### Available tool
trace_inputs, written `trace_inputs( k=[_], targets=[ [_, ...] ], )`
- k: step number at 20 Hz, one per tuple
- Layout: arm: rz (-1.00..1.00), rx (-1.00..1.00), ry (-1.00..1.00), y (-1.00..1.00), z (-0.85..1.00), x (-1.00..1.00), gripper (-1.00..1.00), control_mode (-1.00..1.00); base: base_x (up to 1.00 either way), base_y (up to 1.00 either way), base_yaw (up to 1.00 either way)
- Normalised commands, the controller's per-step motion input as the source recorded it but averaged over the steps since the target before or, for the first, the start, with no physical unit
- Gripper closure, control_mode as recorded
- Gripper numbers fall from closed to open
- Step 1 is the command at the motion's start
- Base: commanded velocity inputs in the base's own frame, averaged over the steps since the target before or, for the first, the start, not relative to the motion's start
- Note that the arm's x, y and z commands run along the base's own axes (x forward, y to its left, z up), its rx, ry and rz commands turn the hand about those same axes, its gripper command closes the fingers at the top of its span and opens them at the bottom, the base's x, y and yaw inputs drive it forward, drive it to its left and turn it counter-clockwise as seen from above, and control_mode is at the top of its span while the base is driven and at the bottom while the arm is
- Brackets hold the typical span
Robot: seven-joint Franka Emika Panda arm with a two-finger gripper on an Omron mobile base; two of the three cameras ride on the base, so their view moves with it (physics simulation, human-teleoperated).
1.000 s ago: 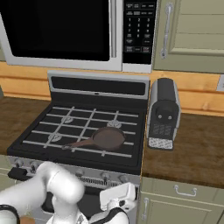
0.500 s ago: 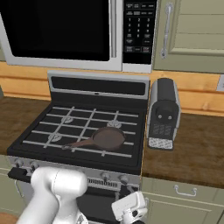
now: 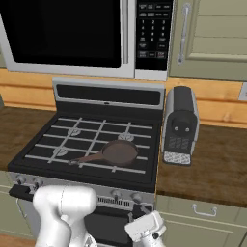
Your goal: Turn off the front right burner of the stove.
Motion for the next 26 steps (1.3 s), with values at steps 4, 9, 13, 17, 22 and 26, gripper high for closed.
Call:
trace_inputs(
  k=[4,9,13,17,22,26],
  targets=[
    [-0.01,0.07,0.01,-0.32,0.12,0.24,-1.00,-1.00,0.00,0.00,0.00],
    [-0.01,0.00,0.07,0.10,0.19,0.14,-1.00,-1.00,0.00,0.00,0.00],
    [-0.16,0.00,0.24,0.16,0.22,0.42,-1.00,-1.00,0.00,0.00,0.00],
    [-0.21,-0.04,0.31,0.01,0.08,0.24,-1.00,-1.00,0.00,0.00,0.00],
    [-0.08,-0.04,0.11,0.00,0.00,0.03,-1.00,-1.00,0.00,0.00,0.00],
    [-0.29,-0.11,0.31,0.03,0.01,0.23,-1.00,-1.00,0.00,0.00,0.00]
  ],
)
